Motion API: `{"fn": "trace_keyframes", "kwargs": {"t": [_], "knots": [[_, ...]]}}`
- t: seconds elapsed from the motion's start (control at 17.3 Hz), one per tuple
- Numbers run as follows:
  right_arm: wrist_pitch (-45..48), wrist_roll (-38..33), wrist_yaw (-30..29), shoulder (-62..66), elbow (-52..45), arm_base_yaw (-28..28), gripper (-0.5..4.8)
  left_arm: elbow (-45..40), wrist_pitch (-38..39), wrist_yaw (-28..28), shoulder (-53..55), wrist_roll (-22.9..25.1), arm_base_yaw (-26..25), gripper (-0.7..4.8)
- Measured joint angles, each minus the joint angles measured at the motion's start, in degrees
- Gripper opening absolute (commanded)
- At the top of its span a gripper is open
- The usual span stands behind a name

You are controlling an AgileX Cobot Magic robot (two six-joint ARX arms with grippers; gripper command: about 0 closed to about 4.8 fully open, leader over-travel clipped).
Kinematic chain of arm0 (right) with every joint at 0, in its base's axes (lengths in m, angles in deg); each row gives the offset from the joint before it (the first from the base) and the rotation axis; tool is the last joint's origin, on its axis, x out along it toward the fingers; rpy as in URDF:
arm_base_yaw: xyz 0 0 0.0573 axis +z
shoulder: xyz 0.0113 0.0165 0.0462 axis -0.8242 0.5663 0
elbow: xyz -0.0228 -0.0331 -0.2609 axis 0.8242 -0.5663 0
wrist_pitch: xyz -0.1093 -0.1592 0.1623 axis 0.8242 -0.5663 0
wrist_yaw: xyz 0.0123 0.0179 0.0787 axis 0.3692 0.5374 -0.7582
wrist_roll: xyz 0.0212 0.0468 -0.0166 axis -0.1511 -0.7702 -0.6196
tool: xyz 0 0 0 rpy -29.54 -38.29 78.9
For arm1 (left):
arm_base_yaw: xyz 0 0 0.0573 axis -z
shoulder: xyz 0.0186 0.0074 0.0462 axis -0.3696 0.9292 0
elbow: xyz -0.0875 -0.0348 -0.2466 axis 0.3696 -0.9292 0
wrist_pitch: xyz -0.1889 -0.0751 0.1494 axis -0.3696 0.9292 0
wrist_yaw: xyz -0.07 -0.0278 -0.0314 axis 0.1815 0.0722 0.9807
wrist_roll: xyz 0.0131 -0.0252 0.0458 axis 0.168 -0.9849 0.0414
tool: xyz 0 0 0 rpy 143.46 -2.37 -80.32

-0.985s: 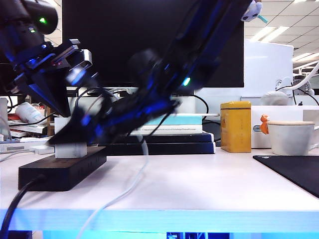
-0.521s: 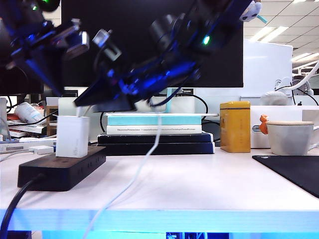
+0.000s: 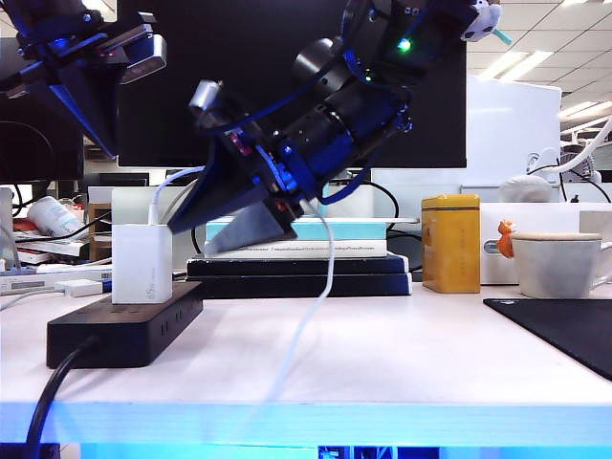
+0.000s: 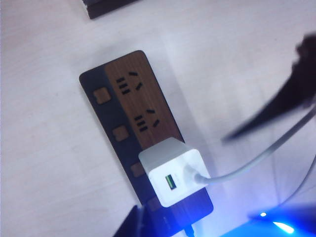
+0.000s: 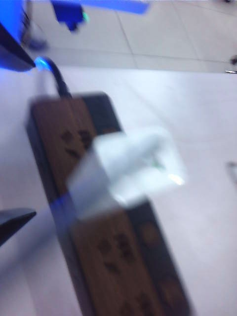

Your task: Plug the white charger into the left socket.

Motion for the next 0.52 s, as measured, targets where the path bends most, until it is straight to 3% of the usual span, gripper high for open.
{"fn": "trace_keyframes", "kwargs": {"t": [0.35, 0.52], "knots": [[-8.3, 3.9, -11.1, 0.0, -0.2, 2.5, 3.60, 0.0, 0.9, -0.3, 0.0, 0.0, 0.0, -0.06], [-9.2, 3.9, -22.6, 0.0, -0.2, 2.9, 3.59, -0.1, 1.2, -2.6, -0.2, 0.0, 0.0, -0.06]]}}
